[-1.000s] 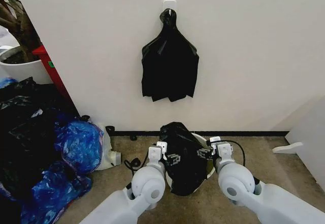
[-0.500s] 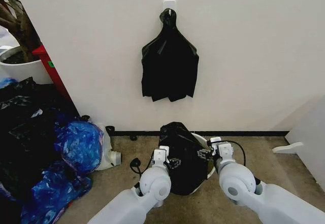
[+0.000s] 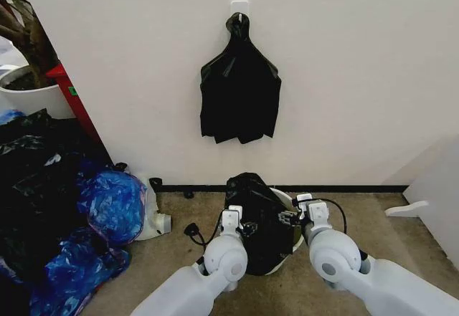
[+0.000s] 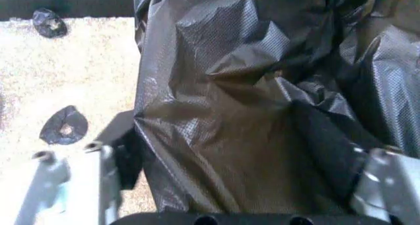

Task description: Place the garbage bag over the trash bin.

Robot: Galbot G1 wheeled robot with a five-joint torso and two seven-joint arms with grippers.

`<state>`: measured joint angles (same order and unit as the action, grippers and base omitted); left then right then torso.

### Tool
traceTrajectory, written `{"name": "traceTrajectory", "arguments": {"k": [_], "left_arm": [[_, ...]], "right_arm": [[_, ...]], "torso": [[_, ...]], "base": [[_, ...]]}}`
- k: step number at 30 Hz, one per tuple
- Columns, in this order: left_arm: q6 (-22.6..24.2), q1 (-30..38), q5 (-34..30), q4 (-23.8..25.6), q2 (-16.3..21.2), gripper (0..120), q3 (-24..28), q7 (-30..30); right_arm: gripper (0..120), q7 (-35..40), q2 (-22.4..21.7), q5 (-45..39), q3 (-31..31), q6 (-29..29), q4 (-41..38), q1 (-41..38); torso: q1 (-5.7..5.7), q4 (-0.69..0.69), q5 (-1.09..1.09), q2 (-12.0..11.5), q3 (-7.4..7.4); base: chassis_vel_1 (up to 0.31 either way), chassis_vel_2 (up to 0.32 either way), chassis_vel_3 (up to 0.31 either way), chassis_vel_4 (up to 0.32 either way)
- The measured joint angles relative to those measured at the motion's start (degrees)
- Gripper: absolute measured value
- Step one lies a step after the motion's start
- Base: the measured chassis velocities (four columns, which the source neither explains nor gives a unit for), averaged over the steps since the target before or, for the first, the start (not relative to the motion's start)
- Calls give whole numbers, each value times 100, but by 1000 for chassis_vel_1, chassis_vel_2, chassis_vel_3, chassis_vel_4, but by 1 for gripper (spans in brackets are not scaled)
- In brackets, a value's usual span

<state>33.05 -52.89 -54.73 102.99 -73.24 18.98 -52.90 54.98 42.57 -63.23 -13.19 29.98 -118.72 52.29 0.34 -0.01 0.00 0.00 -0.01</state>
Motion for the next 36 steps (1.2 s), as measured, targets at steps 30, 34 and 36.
{"name": "traceTrajectory", "arguments": {"k": [30,34,36], "left_arm": [[-492,-169,255,120,9,4,89,-310],[-552,-270,405,196,47,4,3,-304],[-572,-328,458,285,86,4,-84,-294]], "right_arm": [[70,80,-107,-35,132,-255,-412,199],[57,105,-180,-37,192,-278,-608,199],[47,94,-239,-43,197,-279,-682,201]], "torso": [[0,0,0,0,1],[0,-1,-2,0,1],[0,-1,-1,0,1]], "base": [[0,0,0,0],[0,0,0,0],[0,0,0,0]]}}
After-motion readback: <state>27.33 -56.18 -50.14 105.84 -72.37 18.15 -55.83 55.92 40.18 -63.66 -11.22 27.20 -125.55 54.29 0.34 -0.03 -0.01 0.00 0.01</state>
